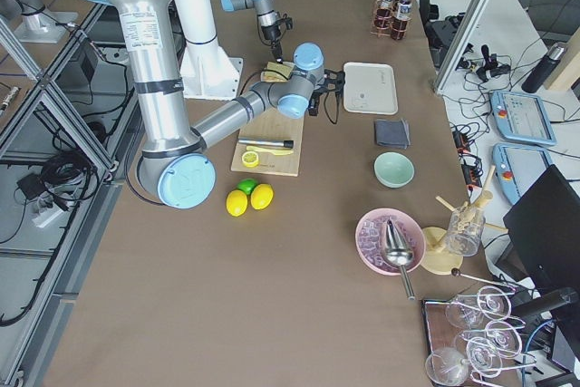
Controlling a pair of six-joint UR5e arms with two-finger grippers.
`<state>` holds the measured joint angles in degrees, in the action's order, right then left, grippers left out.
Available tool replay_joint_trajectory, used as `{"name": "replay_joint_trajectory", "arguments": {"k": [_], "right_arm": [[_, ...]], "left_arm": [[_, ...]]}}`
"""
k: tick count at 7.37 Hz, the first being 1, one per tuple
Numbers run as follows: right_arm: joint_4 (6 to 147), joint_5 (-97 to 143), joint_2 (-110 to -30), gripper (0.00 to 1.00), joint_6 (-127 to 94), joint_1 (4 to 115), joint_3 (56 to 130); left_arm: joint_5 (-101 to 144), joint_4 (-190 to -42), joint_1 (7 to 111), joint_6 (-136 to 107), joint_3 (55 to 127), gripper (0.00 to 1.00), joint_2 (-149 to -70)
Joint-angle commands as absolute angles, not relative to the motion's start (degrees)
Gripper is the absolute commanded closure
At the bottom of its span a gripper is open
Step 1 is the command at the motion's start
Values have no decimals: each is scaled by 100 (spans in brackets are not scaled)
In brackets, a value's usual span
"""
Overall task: Make sandwich and place on tray
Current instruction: 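Grasp the rim of the white plate with the left gripper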
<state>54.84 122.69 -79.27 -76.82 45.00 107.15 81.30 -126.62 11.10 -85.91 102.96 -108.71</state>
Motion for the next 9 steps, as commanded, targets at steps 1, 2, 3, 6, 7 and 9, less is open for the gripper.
{"name": "replay_joint_trajectory", "arguments": {"k": [1,2,3,6,7,9], "right_arm": [[5484,12278,-7910,1,-7682,4500,10714],[5484,12278,-7910,1,-7682,4500,10714],[5484,12278,-7919,1,-7682,4509,10723],[5476,12278,-7945,1,-7690,4526,10758],[5476,12278,-7971,1,-7690,4535,10801],[5484,12287,-7989,1,-7690,4544,10828]], "left_arm": [[8130,-12893,1116,-8578,10134,70,-10872],[8130,-12894,1116,-8587,10142,78,-10881],[8130,-12902,1116,-8587,10151,100,-10907],[8183,-12894,1169,-8569,10265,100,-10916],[8183,-12885,1178,-8569,10309,100,-10933],[8191,-12824,1256,-8569,10458,100,-10925]]}}
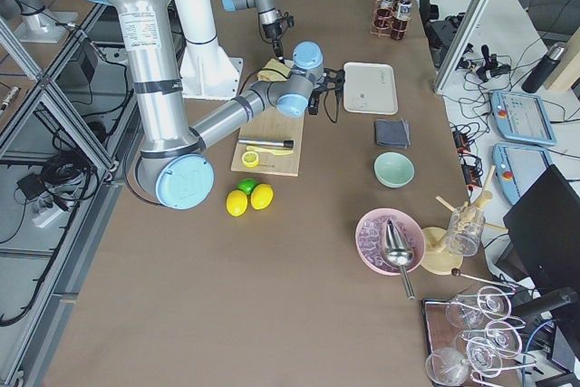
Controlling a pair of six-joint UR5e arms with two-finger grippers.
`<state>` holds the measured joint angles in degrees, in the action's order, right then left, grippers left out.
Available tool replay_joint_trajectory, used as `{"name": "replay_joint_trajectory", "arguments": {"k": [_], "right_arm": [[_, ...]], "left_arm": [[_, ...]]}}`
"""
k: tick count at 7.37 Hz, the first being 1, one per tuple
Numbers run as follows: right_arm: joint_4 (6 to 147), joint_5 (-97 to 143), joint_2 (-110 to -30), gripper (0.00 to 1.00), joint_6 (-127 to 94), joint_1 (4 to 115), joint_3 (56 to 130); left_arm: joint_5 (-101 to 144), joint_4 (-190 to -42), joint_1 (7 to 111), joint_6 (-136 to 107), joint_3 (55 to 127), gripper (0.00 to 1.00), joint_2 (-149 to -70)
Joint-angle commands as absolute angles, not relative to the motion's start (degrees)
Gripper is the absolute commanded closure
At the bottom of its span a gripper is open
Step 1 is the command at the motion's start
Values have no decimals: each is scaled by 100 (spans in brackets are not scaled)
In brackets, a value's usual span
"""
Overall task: Make sandwich and place on tray
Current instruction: 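Grasp the rim of the white plate with the left gripper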
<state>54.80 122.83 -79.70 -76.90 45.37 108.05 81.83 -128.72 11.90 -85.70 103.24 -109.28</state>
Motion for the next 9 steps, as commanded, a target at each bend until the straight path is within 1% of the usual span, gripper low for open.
{"name": "replay_joint_trajectory", "arguments": {"k": [1,2,4,9], "right_arm": [[5476,12287,-7998,1,-7699,4544,10846],[5476,12278,-8033,1,-7708,4544,10889],[5484,12278,-8086,1,-7717,4553,10960],[5484,12278,-8068,1,-7690,4553,10925]], "left_arm": [[8287,-12780,1353,-8595,10537,100,-10925],[8714,-12779,1606,-8639,10599,100,-10925],[8938,-12675,1775,-8963,10591,100,-10942],[8903,-11972,2143,-11132,10530,100,-11864]]}}
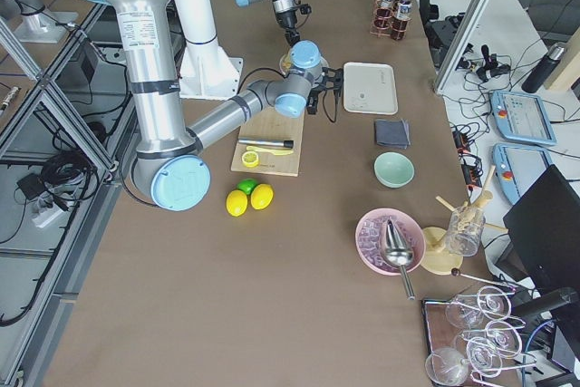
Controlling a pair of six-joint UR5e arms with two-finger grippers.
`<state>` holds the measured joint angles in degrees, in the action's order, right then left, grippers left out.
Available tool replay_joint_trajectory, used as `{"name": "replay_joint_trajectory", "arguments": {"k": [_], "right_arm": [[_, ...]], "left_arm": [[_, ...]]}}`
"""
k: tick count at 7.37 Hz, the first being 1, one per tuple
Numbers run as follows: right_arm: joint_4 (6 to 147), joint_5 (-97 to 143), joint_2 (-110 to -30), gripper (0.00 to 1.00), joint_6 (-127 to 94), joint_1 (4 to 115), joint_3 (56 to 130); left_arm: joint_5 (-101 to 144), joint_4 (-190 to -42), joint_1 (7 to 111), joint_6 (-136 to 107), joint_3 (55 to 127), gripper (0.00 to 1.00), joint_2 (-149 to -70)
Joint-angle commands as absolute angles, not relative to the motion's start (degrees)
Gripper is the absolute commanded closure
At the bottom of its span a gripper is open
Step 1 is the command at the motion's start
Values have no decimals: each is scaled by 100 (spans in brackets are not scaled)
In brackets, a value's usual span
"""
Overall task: Make sandwich and place on tray
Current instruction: 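Carry the plate with the left gripper and lower it onto the cream tray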
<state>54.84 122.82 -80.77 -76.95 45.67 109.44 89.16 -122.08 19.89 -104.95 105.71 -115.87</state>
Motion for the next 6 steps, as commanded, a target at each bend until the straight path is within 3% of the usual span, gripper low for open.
{"name": "replay_joint_trajectory", "arguments": {"k": [1,4,6], "right_arm": [[5484,12278,-8060,1,-7690,4553,10907],[5484,12287,-8060,1,-7690,4553,10916],[5484,12287,-8051,1,-7690,4553,10899]], "left_arm": [[8895,-11710,2292,-11171,10407,100,-12074],[8903,-11435,2767,-11162,9812,100,-12567],[8921,-11470,3049,-11145,8952,100,-13075]]}}
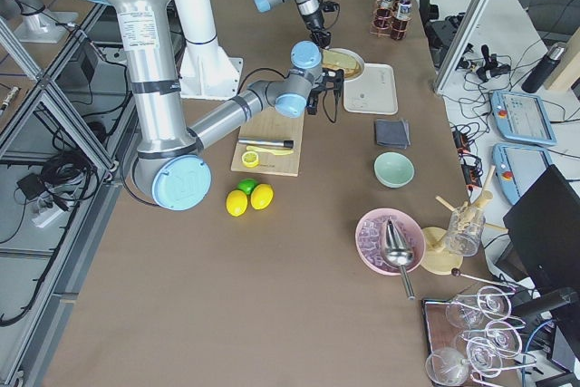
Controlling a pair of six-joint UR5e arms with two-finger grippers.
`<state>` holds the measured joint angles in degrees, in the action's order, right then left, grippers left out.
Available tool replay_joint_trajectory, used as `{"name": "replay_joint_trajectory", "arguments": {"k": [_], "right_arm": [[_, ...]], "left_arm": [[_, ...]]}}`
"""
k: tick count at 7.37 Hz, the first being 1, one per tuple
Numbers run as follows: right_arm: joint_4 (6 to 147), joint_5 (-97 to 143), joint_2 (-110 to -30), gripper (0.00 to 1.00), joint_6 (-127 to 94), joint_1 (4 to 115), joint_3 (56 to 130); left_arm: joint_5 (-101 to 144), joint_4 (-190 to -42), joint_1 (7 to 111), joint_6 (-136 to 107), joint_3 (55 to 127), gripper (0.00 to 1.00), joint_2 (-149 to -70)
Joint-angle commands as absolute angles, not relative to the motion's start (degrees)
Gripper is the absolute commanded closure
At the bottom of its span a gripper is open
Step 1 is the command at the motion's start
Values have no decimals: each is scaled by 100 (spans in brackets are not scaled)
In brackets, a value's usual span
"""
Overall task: Make sandwich and place on tray
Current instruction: 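Carry the plate with the left gripper and lower it onto the cream tray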
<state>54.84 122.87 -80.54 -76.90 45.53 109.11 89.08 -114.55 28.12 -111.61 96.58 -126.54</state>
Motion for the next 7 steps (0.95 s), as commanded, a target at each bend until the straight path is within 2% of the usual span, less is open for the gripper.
{"name": "replay_joint_trajectory", "arguments": {"k": [1,4,7], "right_arm": [[5493,12287,-8042,1,-7690,4553,10890],[5493,12287,-8033,1,-7690,4579,10890],[5502,12287,-8007,1,-7690,4579,10863]], "left_arm": [[8921,-11522,3189,-11127,8573,100,-13304],[8877,-12540,3418,-11118,7202,100,-13613],[8877,-12822,3445,-11101,6725,100,-13693]]}}
